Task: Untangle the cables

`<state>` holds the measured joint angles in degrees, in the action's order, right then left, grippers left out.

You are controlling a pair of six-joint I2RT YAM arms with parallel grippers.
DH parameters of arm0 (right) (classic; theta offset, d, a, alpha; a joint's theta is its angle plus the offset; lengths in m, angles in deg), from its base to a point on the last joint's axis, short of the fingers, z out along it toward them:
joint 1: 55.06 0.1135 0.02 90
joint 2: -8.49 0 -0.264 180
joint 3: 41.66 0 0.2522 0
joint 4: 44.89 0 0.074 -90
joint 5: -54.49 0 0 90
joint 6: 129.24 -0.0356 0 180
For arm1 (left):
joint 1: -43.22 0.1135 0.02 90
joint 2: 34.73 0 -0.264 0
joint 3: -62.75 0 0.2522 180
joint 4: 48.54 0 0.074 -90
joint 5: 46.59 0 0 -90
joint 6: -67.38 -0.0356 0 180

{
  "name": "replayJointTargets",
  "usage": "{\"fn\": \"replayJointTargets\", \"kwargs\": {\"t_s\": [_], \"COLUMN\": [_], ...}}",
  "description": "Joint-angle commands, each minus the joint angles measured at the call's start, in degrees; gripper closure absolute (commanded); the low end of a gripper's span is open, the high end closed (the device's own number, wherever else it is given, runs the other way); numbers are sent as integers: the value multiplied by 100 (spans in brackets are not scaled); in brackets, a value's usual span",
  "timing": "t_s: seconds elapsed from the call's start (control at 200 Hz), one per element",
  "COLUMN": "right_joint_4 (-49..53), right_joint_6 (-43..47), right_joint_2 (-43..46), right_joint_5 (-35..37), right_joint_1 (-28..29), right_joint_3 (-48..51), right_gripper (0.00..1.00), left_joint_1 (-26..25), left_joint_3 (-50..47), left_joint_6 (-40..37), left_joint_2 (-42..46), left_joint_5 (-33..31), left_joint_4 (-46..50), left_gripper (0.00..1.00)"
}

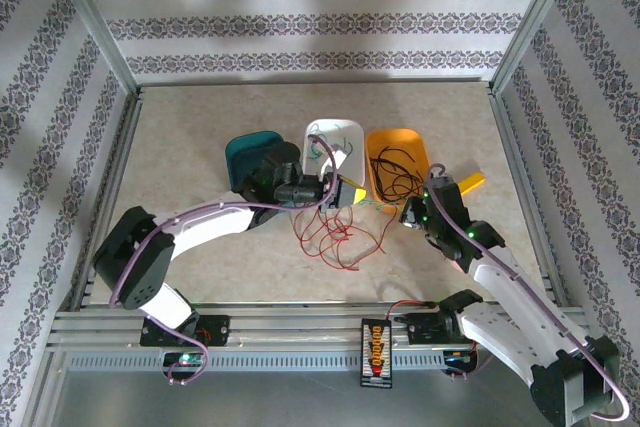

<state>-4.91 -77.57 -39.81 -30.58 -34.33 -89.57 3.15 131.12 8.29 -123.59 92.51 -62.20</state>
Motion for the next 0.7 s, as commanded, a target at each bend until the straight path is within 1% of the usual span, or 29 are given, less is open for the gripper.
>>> {"fn": "replayJointTargets", "kwargs": {"t_s": [0.0, 0.09, 0.155, 0.195, 0.25, 0.325, 0.345, 0.385, 0.45, 0.51, 0.56, 0.59, 0.65, 0.695], "right_joint_4": [490, 528, 585, 580, 509, 173, 73, -97, -253, -328, -394, -438, -491, -448], "right_joint_6": [-244, -239, -237, -237, -230, -94, -73, -70, -53, -18, 9, 51, 190, 327], "right_joint_2": [-192, -275, -273, -237, -171, -82, -68, -57, -160, -376, -609, -770, -1126, -1431], "right_joint_5": [571, 553, 587, 576, 488, 129, 37, -76, -115, -57, 31, 79, 213, 381], "right_joint_1": [-261, -319, -383, -430, -456, -460, -455, -432, -365, -295, -242, -207, -92, 9], "right_joint_3": [68, 40, 15, 22, 15, 21, 22, -1, -115, -273, -418, -522, -786, -1036], "right_gripper": [100, 100, 100, 100, 100, 100, 100, 100, 100, 100, 100, 100, 100, 100], "left_joint_1": [154, 345, 604, 785, 970, 1010, 999, 983, 981, 976, 975, 977, 982, 986], "left_joint_3": [-58, -331, -629, -793, -970, -979, -944, -875, -842, -940, -1059, -1130, -1243, -1276], "left_joint_6": [258, 582, 902, 976, 805, 48, -169, -468, -668, -621, -582, -580, -557, -629], "left_joint_2": [583, 830, 994, 1100, 1291, 1542, 1576, 1599, 1604, 1687, 1820, 1921, 2123, 2254], "left_joint_5": [723, 697, 629, 512, 131, -709, -955, -1361, -1774, -2273, -2765, -3247, -4097, -4553], "left_joint_4": [-183, -635, -1056, -1118, -823, 263, 561, 1010, 1230, 1105, 1000, 984, 1083, 1258], "left_gripper": [100, 100, 100, 100, 100, 100, 93, 72, 61, 44, 35, 30, 26, 25]}}
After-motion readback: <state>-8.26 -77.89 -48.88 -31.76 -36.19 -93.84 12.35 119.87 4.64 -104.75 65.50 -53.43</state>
